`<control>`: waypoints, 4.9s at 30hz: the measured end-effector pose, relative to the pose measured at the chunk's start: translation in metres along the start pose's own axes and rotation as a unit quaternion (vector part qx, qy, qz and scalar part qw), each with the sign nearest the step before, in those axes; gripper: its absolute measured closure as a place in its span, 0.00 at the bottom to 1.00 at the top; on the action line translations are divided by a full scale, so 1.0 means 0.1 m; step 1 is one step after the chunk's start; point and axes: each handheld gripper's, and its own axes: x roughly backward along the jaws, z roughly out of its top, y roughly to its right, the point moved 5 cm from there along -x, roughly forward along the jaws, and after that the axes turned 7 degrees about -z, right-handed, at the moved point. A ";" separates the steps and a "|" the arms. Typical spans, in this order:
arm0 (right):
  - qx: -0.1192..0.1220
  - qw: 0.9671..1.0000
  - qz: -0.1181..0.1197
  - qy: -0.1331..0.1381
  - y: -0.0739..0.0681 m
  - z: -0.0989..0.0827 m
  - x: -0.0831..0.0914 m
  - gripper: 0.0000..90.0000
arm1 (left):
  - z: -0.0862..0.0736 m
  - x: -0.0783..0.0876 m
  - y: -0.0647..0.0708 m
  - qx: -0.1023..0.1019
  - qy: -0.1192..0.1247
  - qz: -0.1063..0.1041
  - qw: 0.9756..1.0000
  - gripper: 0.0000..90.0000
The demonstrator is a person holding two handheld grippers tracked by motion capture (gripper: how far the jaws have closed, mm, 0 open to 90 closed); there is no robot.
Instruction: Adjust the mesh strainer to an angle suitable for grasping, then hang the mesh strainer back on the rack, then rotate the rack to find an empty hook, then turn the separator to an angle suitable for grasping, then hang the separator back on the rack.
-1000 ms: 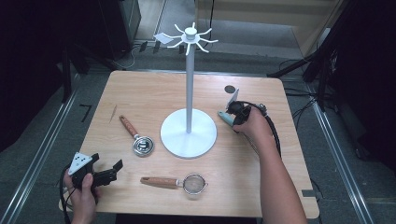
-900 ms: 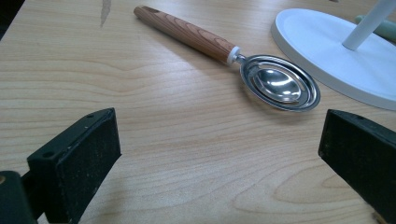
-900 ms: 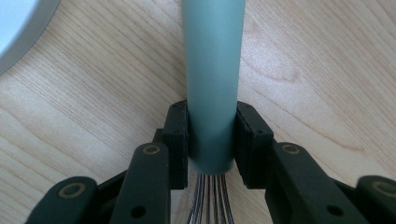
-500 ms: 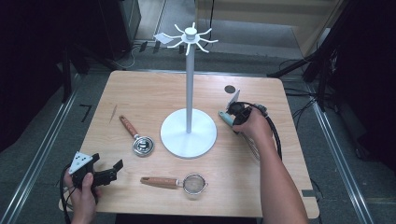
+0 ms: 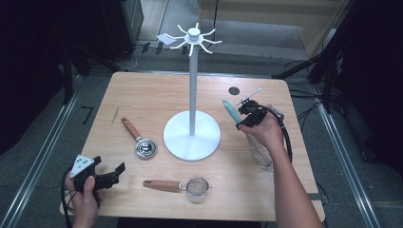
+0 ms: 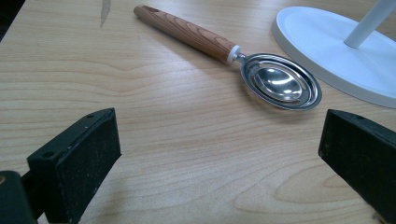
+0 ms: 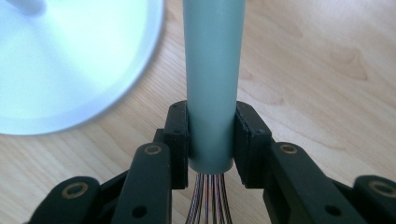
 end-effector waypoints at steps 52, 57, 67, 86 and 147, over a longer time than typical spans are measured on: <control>-0.060 0.909 0.063 0.407 -0.86 -0.02 1.17 0.79 | 0.00 0.00 0.01 0.001 0.003 0.000 1.000 0.00; -0.055 0.900 0.068 0.427 -0.96 0.03 1.25 0.79 | 0.00 0.00 0.01 -0.002 -0.003 0.004 1.000 0.00; -0.057 0.883 0.067 0.461 -1.06 0.14 1.43 0.79 | 0.00 0.00 0.01 -0.003 -0.001 0.005 1.000 0.00; -0.064 0.862 0.072 0.497 -0.97 0.25 1.64 0.79 | 0.00 0.00 0.01 -0.005 0.003 0.007 1.000 0.00; -0.046 0.850 0.125 0.509 -1.03 0.56 1.77 0.79 | 0.00 0.00 0.01 -0.001 0.003 0.004 1.000 0.00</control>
